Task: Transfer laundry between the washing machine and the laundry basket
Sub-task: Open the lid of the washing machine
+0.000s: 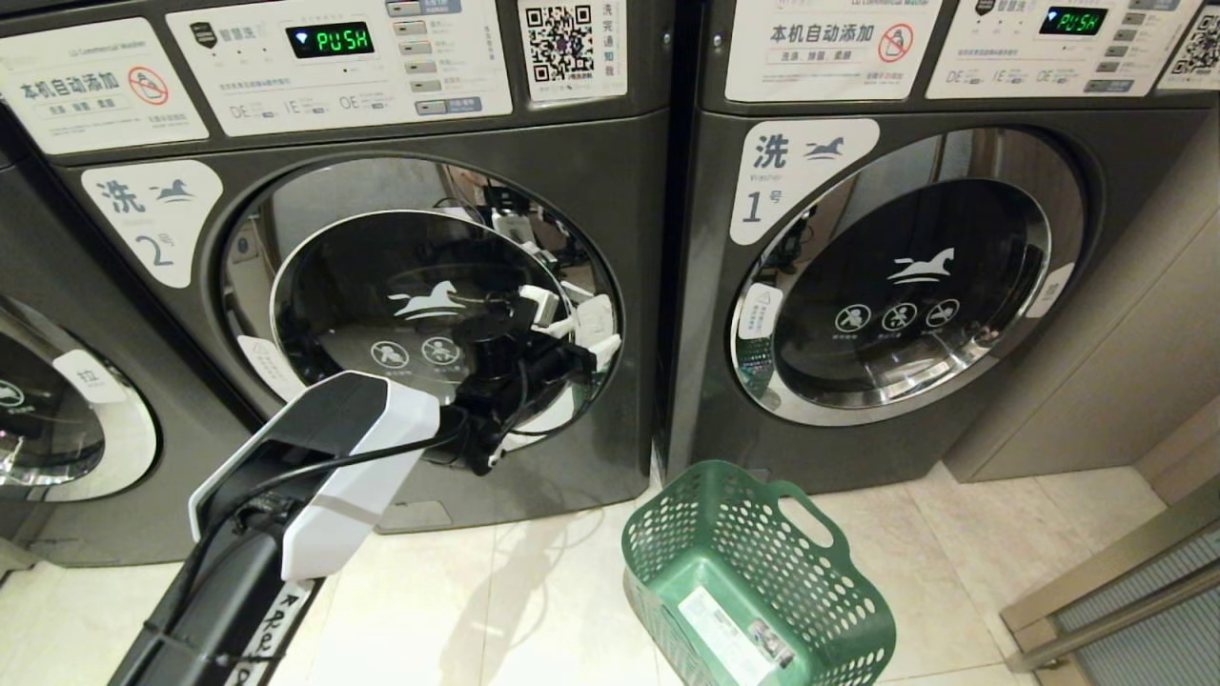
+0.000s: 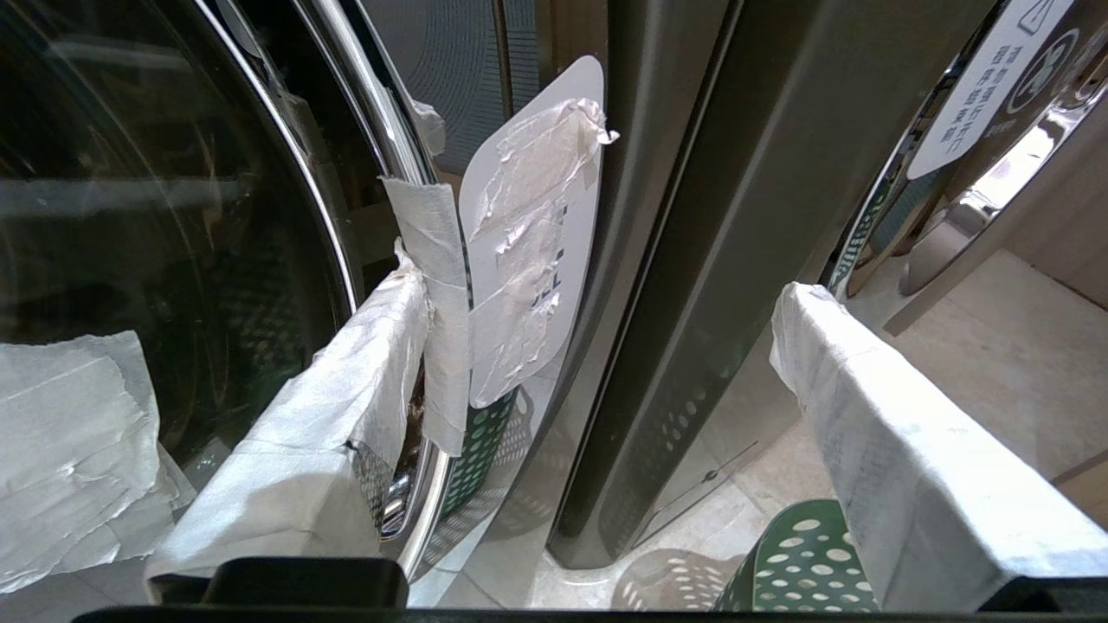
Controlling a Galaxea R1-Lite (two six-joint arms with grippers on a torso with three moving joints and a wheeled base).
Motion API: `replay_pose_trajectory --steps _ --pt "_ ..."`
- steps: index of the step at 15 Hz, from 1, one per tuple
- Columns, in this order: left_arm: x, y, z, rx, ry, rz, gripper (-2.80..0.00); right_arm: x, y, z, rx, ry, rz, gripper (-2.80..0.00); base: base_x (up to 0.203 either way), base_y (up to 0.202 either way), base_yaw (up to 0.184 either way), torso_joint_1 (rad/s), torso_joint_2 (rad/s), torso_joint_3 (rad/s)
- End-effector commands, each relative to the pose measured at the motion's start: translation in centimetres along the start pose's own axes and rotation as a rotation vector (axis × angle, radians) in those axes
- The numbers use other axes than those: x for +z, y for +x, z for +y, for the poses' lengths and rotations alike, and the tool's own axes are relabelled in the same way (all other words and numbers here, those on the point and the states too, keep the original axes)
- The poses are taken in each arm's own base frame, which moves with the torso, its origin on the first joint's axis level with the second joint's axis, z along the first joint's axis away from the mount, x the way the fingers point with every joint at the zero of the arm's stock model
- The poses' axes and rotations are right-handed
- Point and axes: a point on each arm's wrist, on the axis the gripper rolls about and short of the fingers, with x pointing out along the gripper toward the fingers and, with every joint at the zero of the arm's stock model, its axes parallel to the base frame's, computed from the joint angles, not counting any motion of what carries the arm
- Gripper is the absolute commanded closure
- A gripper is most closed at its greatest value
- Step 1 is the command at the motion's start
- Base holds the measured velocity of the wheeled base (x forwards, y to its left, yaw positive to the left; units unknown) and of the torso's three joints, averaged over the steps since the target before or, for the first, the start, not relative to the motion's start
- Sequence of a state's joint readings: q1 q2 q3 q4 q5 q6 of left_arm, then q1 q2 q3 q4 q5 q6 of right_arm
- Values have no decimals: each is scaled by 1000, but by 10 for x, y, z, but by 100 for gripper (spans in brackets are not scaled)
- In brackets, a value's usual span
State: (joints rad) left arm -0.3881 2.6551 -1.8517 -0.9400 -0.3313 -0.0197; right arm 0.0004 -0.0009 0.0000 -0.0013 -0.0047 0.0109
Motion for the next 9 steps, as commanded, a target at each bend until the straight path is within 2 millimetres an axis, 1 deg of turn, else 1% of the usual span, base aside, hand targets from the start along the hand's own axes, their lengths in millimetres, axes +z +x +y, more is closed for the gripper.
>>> replay_pose_trajectory --steps 1,2,4,5,7,9 --pt "0 1 -2 -15 -2 -7 -280 0 0 0 1 0 -1 0 0 0 0 0 0 0" --pt "0 1 -3 -39 -3 -6 -280 0 0 0 1 0 -1 0 0 0 0 0 0 0" --pt "-3 5 3 -77 0 9 -280 0 0 0 1 0 -1 0 0 0 0 0 0 0" --pt "-8 4 10 -75 -14 52 -280 0 0 0 1 0 -1 0 0 0 0 0 0 0" --pt "-17 1 16 -75 -38 89 -280 0 0 0 1 0 -1 0 0 0 0 0 0 0" --pt "-18 1 15 -126 -43 90 -280 0 0 0 1 0 -1 0 0 0 0 0 0 0"
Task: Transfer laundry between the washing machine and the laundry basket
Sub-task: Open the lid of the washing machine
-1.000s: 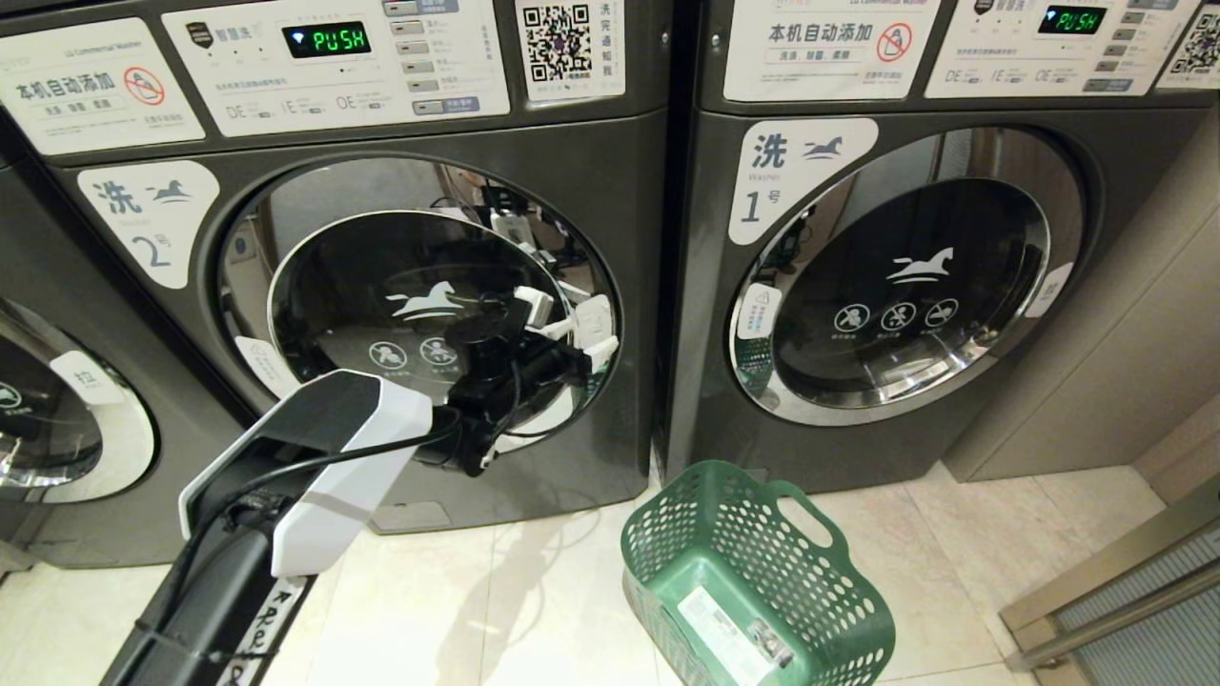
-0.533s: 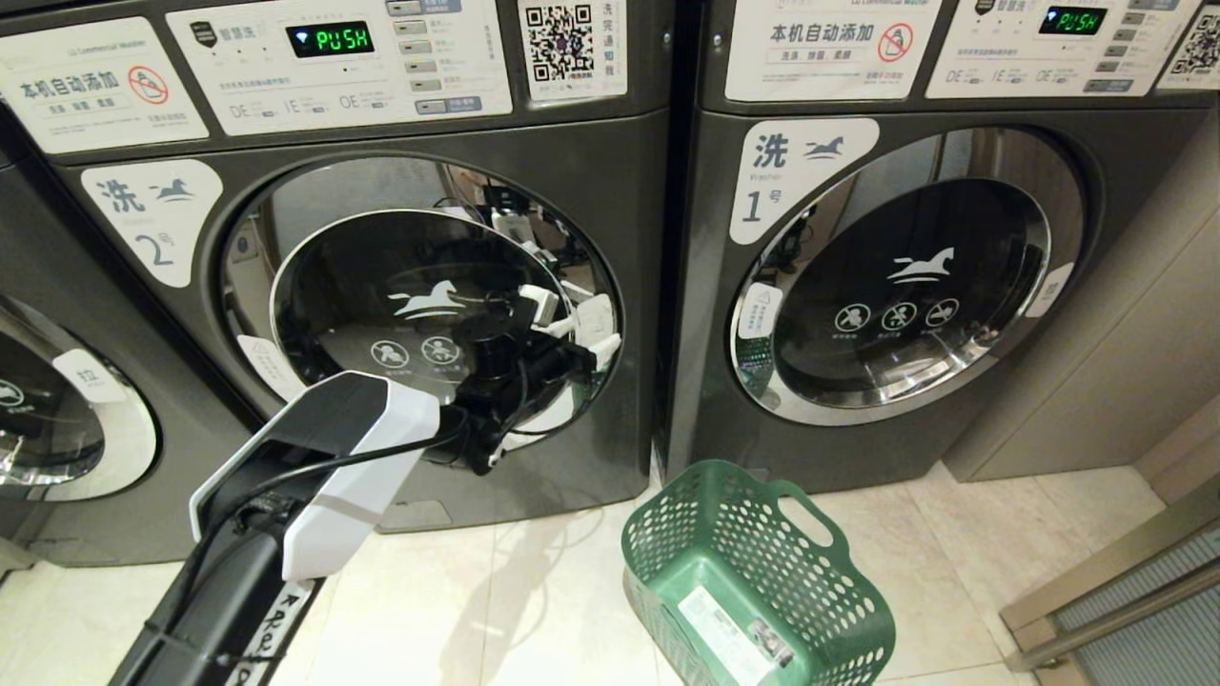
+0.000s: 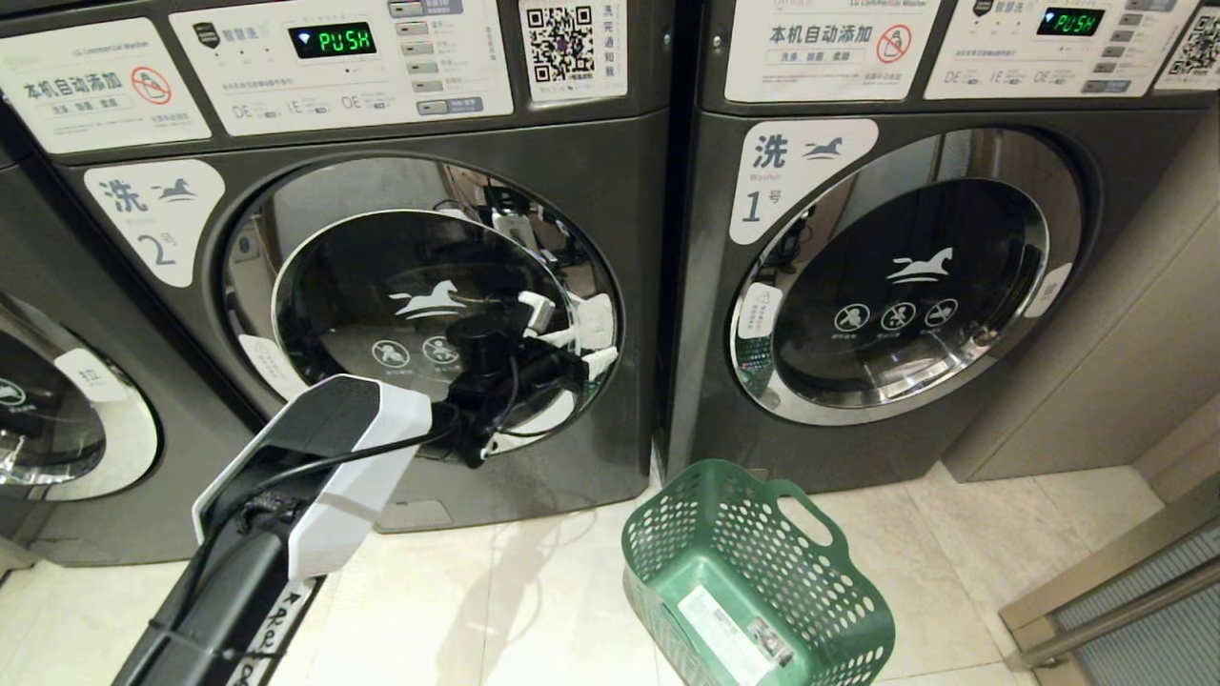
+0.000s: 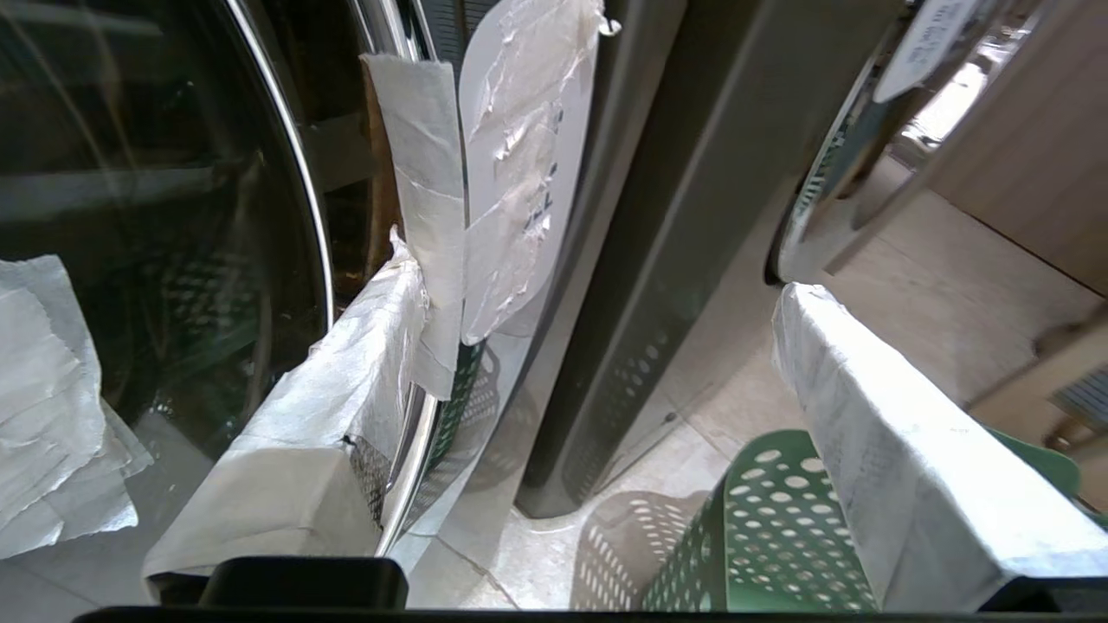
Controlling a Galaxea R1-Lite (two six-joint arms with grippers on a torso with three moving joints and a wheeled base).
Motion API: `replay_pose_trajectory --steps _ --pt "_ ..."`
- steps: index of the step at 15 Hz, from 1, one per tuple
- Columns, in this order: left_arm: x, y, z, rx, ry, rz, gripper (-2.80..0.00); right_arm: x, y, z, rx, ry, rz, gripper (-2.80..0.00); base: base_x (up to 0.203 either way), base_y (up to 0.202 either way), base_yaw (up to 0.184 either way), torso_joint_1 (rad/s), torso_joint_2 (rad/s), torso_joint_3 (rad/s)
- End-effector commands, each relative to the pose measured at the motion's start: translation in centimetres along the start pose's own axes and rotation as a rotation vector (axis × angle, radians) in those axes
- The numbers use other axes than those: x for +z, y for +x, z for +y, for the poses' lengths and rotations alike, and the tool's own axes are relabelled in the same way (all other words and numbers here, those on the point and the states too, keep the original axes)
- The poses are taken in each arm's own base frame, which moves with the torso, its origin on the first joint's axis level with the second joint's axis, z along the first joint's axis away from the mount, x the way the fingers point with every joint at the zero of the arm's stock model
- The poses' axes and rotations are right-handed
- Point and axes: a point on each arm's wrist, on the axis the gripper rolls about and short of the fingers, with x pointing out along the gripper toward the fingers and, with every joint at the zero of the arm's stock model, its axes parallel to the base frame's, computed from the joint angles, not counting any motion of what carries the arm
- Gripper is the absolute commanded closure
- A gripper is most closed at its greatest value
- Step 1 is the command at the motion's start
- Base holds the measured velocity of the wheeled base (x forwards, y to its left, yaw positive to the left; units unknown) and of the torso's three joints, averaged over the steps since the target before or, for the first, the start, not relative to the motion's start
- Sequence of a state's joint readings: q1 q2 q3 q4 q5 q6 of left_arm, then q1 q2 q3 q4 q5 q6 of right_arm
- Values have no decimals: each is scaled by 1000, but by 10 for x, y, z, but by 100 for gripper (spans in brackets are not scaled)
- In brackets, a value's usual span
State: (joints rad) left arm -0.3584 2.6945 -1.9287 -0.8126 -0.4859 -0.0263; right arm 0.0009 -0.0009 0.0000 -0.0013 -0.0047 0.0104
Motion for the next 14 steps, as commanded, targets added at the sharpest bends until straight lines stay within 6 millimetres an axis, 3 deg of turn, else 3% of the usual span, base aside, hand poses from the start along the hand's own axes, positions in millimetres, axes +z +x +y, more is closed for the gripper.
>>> replay_pose_trajectory --steps 1,14 --pt "-3 0 0 -39 -2 2 -280 0 0 0 -1 0 -1 0 0 0 0 0 0 0" --pt "5 14 -34 -235 -5 -19 -280 0 0 0 1 0 -1 0 0 0 0 0 0 0"
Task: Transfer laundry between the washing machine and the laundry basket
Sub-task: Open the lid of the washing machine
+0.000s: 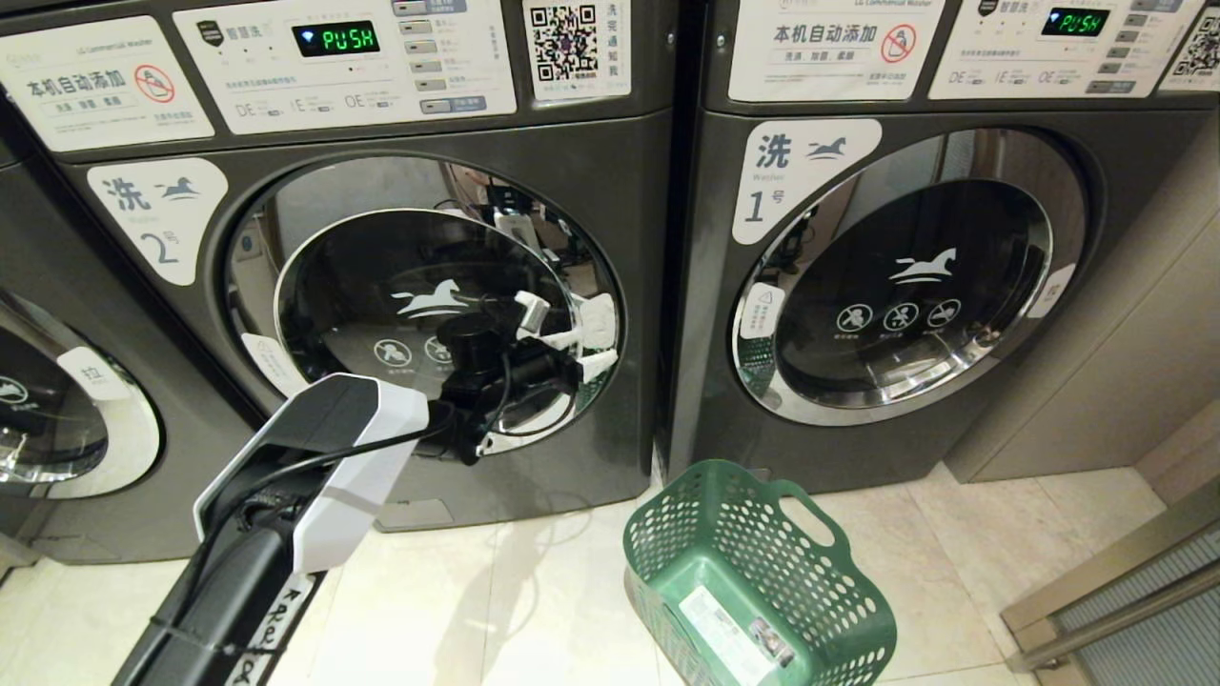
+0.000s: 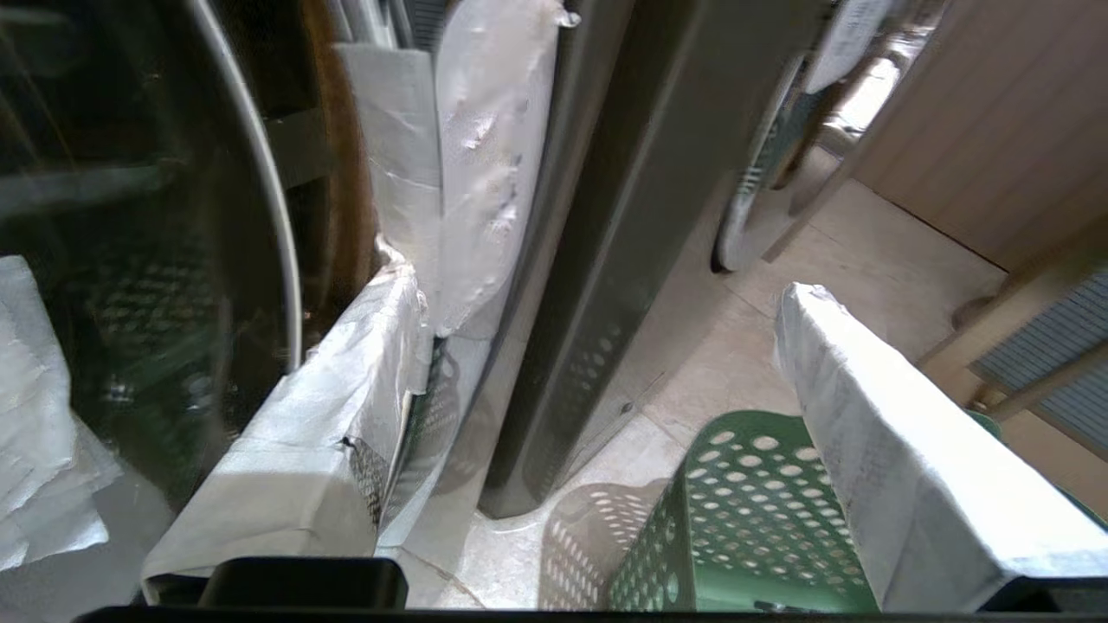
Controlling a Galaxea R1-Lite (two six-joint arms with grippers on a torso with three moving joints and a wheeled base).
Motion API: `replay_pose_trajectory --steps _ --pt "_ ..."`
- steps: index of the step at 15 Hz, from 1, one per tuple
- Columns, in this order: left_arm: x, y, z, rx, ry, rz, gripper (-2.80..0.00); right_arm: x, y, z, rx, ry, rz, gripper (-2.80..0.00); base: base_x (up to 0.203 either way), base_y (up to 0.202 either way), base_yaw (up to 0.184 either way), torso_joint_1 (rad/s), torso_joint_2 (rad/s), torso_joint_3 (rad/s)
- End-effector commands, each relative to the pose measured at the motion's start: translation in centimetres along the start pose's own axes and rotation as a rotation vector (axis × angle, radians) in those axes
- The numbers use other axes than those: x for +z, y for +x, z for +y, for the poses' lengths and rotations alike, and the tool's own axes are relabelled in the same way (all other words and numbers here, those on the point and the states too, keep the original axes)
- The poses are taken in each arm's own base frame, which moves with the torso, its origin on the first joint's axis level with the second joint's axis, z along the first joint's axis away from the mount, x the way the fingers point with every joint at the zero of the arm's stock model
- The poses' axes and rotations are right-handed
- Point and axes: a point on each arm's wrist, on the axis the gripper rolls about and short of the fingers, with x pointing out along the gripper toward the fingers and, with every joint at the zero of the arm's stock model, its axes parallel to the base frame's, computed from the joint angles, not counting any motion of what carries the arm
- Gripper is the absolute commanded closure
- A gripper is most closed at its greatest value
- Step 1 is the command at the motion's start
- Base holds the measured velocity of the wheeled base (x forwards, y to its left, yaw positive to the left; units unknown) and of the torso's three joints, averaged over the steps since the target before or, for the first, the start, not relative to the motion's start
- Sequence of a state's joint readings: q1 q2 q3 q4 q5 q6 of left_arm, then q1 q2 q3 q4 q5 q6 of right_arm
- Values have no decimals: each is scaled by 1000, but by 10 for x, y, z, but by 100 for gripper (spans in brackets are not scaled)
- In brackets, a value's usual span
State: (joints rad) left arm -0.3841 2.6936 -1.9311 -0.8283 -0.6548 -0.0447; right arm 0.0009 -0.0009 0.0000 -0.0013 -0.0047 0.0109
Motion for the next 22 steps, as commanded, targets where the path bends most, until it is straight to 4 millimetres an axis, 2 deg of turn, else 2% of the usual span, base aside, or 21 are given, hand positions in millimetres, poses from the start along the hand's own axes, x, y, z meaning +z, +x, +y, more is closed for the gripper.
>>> replay_pose_trajectory --steps 1,8,12,15,18,20,22 --pt "4 12 -18 -70 11 -16 -280 0 0 0 0 0 -1 0 0 0 0 0 0 0" --pt "7 15 -24 -88 24 -26 -280 0 0 0 1 0 -1 0 0 0 0 0 0 0" --pt "22 2 -22 3 24 -18 -280 0 0 0 1 0 -1 0 0 0 0 0 0 0" --pt "49 -31 -37 100 -2 31 -280 0 0 0 -1 0 -1 0 0 0 0 0 0 0" --pt "91 -84 -60 193 -15 55 -280 0 0 0 1 0 -1 0 0 0 0 0 0 0" --pt "105 -120 -79 248 -35 85 -280 0 0 0 1 0 -1 0 0 0 0 0 0 0" --pt "119 -143 -91 390 -49 116 -280 0 0 0 1 0 -1 0 0 0 0 0 0 0"
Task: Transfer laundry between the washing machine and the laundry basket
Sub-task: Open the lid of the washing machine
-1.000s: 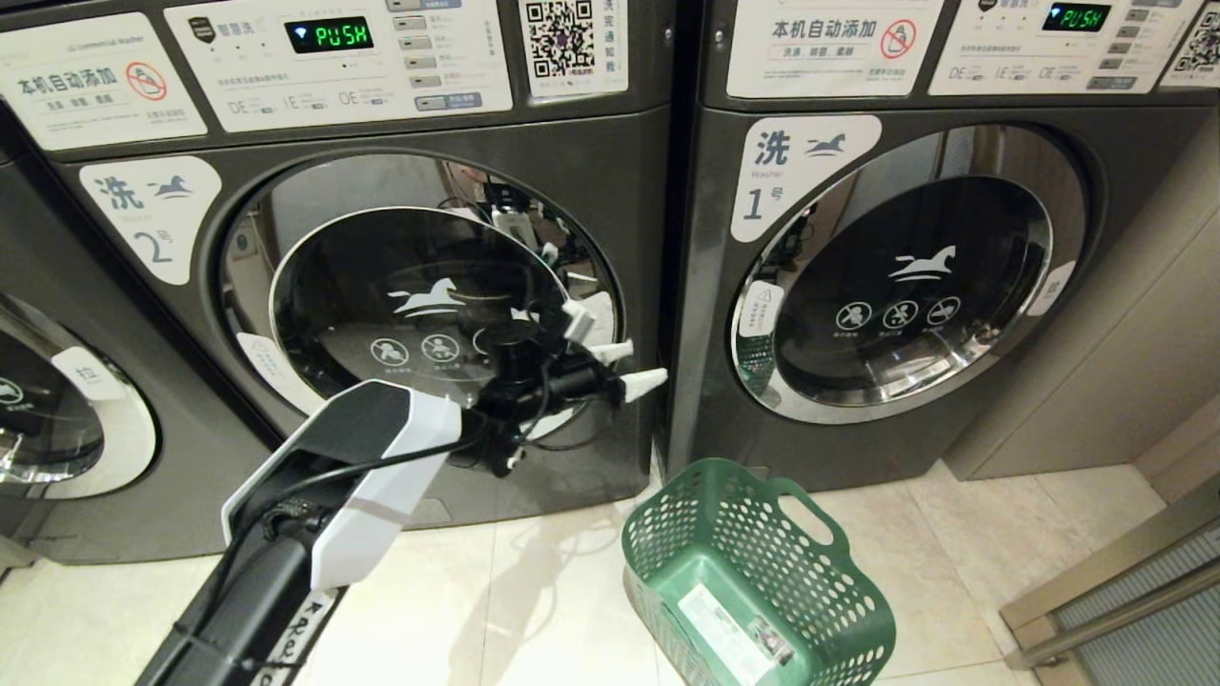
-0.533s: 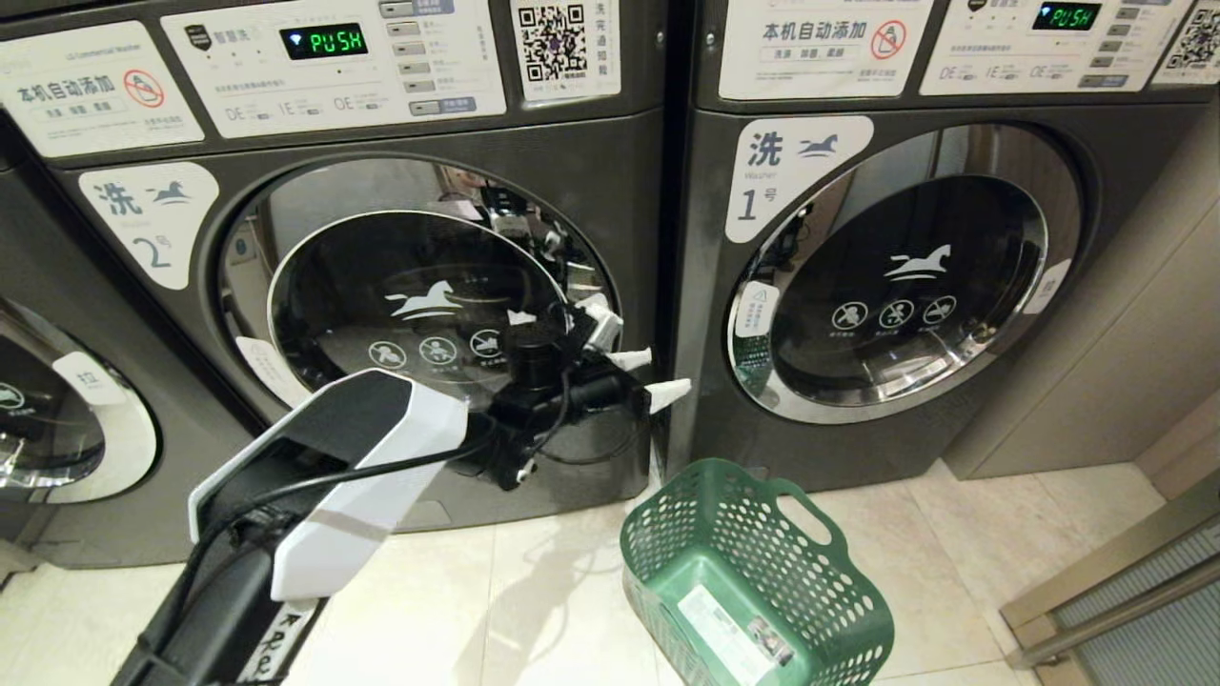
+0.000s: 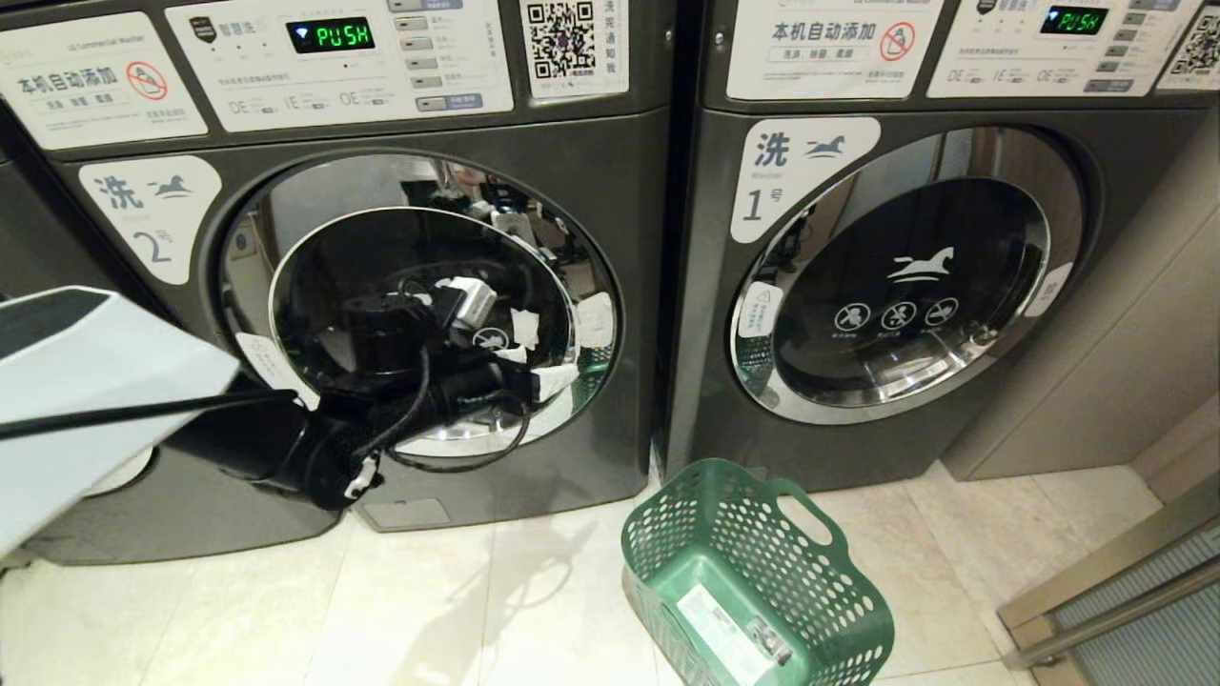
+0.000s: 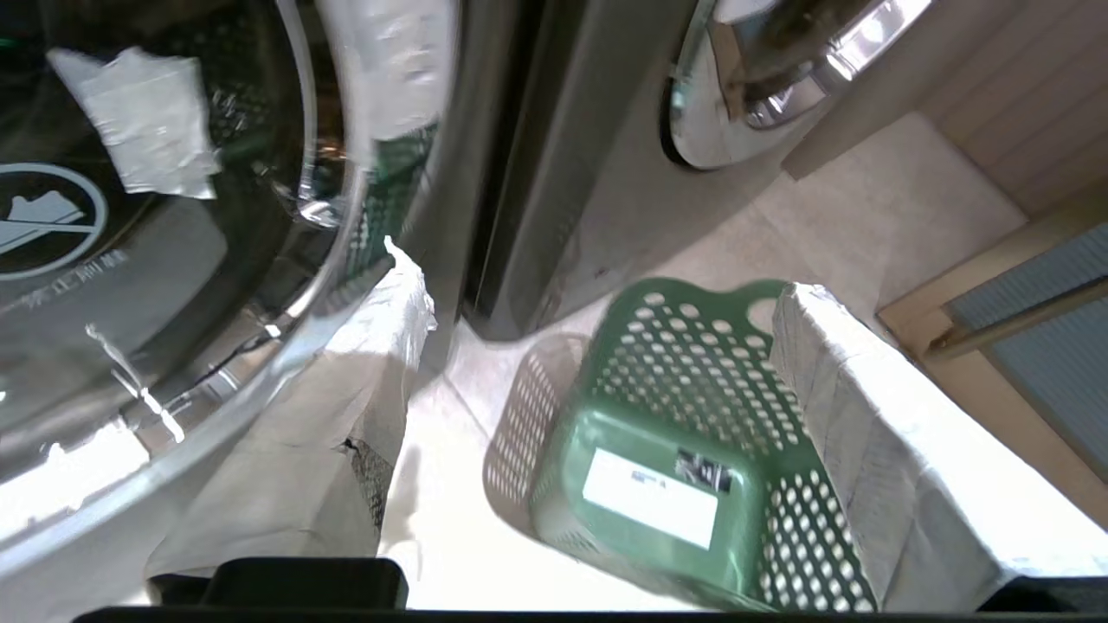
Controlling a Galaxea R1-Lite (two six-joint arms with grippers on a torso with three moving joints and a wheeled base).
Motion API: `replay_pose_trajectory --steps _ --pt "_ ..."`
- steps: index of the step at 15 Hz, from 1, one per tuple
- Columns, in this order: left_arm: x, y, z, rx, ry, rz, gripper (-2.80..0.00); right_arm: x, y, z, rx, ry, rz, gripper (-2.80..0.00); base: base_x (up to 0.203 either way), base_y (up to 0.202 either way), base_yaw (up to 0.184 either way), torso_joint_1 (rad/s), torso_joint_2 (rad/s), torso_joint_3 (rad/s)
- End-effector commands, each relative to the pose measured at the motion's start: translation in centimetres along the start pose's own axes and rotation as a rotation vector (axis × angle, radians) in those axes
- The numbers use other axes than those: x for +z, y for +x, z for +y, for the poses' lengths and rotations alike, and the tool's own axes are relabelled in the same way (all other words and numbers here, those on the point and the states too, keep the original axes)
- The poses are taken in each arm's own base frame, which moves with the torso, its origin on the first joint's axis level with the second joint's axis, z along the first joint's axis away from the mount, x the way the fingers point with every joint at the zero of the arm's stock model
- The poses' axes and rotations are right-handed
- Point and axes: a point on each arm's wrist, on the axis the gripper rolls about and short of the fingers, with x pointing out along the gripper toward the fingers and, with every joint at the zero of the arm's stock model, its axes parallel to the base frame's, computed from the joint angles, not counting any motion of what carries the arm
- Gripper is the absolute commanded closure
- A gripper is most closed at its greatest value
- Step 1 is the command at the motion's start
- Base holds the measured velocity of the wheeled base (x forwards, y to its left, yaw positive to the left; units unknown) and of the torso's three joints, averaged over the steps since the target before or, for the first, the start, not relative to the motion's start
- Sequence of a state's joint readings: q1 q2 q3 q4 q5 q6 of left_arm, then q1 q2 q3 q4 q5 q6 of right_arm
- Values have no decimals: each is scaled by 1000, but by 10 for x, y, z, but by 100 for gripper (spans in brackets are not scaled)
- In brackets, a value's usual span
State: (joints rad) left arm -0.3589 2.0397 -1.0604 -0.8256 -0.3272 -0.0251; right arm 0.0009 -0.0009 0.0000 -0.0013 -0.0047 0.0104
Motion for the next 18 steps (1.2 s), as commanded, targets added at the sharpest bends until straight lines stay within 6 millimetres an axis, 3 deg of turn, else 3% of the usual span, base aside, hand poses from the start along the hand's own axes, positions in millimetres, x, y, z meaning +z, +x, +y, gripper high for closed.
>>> replay_pose_trajectory --steps 1,8,13,18 --pt "30 -34 -8 101 7 -32 -280 0 0 0 1 0 -1 0 0 0 0 0 0 0" --pt "31 -65 -12 179 -2 5 -280 0 0 0 0 0 -1 0 0 0 0 0 0 0" --pt "8 -73 5 260 64 28 -280 0 0 0 1 0 -1 0 0 0 0 0 0 0" --pt "2 -88 4 272 52 58 -280 0 0 0 1 0 -1 0 0 0 0 0 0 0"
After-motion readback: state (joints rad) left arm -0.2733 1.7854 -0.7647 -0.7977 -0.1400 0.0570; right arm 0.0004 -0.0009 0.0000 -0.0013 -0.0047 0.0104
